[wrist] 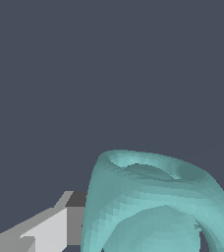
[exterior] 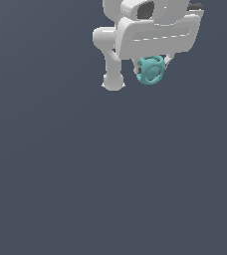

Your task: Pick up the object and move it to a goal position.

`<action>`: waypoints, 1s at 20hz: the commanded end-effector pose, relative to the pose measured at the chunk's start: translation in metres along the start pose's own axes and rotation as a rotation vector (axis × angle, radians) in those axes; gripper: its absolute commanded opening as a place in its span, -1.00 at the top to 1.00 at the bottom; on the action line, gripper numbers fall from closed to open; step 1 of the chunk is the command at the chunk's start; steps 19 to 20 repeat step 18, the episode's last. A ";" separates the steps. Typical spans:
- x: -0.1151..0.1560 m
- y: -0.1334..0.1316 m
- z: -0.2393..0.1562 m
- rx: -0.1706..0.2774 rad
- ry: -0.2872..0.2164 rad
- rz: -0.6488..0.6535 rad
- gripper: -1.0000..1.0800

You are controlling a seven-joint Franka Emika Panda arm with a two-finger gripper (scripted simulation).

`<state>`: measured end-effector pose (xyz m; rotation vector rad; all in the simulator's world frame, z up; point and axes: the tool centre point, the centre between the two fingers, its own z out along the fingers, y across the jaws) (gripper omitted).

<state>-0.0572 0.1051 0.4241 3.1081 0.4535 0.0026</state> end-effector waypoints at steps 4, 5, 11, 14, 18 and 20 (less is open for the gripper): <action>-0.004 -0.008 -0.036 0.001 -0.002 0.001 1.00; -0.004 -0.009 -0.041 0.001 -0.002 0.001 1.00; -0.005 -0.014 -0.058 0.001 -0.002 0.001 1.00; -0.005 -0.014 -0.060 0.001 -0.002 0.001 1.00; -0.004 -0.013 -0.058 0.001 -0.002 0.001 1.00; -0.004 -0.013 -0.058 0.001 -0.002 0.001 1.00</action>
